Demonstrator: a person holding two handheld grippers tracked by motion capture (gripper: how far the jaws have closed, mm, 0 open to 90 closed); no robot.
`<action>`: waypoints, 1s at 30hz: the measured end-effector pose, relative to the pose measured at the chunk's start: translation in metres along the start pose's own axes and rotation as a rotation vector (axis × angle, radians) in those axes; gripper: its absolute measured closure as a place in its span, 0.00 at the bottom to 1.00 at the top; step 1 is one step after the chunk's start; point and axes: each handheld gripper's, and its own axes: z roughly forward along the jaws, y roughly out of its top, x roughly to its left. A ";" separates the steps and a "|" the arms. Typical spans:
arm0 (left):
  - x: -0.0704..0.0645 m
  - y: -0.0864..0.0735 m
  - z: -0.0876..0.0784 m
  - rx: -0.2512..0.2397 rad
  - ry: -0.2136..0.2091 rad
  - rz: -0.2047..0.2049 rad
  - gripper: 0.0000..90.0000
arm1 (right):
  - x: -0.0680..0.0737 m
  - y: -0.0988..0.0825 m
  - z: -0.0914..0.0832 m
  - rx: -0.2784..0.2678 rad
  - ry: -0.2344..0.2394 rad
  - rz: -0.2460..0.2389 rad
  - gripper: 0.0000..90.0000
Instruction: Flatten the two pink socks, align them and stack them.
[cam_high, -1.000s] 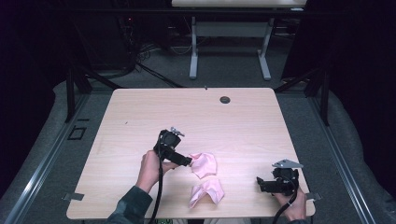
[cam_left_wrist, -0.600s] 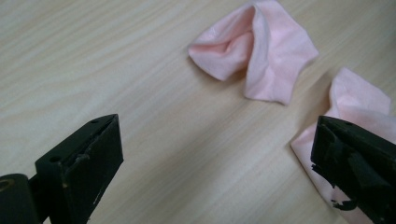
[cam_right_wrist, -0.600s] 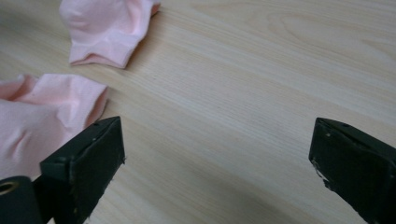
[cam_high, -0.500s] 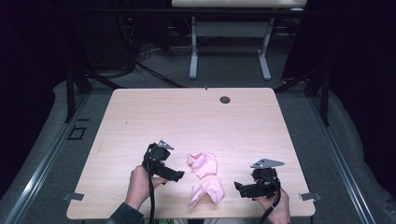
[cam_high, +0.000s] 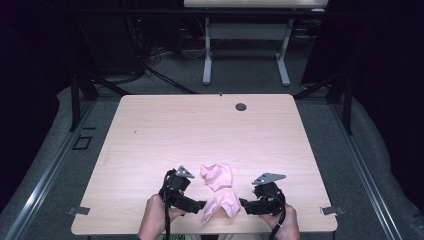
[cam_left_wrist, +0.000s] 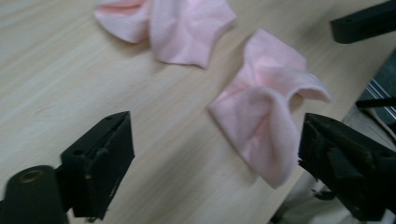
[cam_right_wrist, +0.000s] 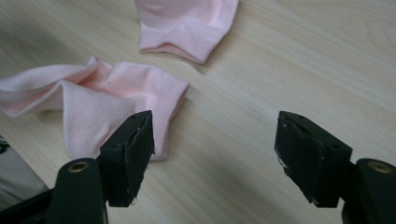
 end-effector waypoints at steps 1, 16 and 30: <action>-0.004 0.000 0.002 0.002 -0.018 0.007 0.13 | 0.000 0.000 0.000 0.000 0.000 0.000 0.33; -0.015 -0.001 0.026 0.040 -0.125 0.011 0.57 | 0.016 0.009 0.029 0.114 0.063 0.001 0.67; -0.010 -0.016 0.019 -0.080 -0.025 -0.004 0.96 | 0.025 0.009 0.032 0.113 0.068 -0.027 0.98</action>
